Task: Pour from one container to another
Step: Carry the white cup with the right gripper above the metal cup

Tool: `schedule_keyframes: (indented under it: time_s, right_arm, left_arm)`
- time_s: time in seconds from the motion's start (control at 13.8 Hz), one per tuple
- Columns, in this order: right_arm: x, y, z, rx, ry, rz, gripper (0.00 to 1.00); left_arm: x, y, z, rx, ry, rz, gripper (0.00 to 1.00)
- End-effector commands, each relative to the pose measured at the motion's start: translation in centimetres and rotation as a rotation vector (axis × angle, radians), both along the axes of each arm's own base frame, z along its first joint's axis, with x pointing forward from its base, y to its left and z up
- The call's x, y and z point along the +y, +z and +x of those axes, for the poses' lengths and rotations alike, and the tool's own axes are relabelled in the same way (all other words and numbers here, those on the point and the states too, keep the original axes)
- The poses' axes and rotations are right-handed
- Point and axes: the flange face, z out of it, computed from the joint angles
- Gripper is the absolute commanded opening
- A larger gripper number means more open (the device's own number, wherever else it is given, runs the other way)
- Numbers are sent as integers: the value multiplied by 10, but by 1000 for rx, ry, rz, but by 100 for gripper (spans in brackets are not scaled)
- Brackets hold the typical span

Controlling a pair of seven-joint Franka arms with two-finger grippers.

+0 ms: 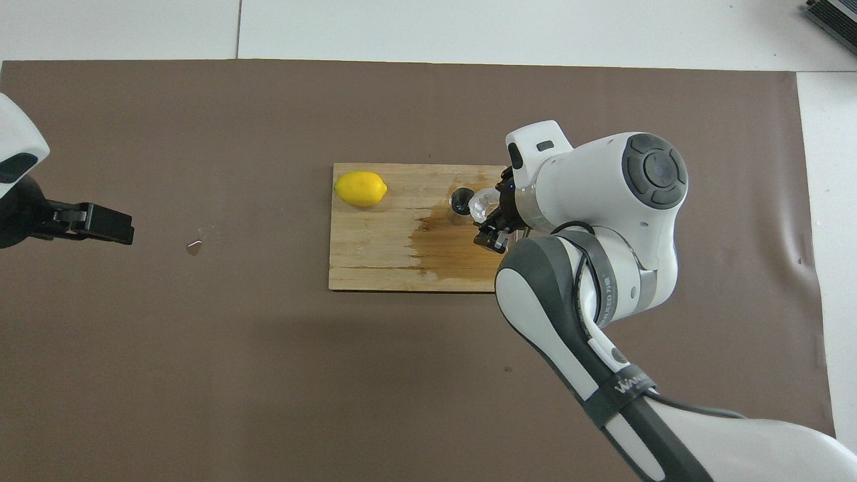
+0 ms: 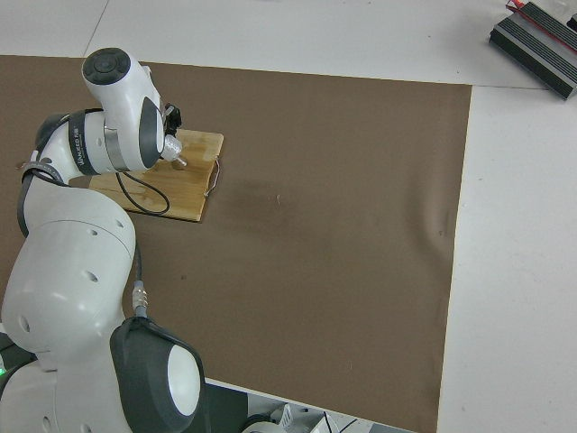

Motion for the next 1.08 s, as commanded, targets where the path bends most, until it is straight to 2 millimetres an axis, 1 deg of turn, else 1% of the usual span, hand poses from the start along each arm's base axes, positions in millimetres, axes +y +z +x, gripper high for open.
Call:
schedule_keyframes:
  time_s: [0.0,0.07,0.29,0.43,0.58,0.65,0.8,0.87,1.01]
  right_arm:
    - [3,-1,3,-7,6,-44,29]
    - [6,-9,4,-12,25,-71,30]
    - [12,-10,8,-23,51,-102,30]
    - [13,-16,9,-23,62,-120,30]
    - [19,-17,13,-18,73,-136,30]
    - [24,-14,12,-15,86,-145,30]
    - [26,-12,13,2,84,-156,30]
    - [26,-9,14,9,73,-164,30]
    - [26,-8,14,13,13,-179,29]
  left_arm:
    - [4,4,-7,6,4,-8,100]
    - [4,4,-7,6,4,-8,100]
    - [4,3,-6,8,4,-8,100]
    - [4,4,-7,6,4,-8,100]
    - [4,4,-7,6,4,-8,100]
    - [4,4,-7,6,4,-8,100]
    - [4,4,-7,6,4,-8,100]
    - [4,4,-7,6,3,-8,100]
    - [4,4,-7,8,4,-8,100]
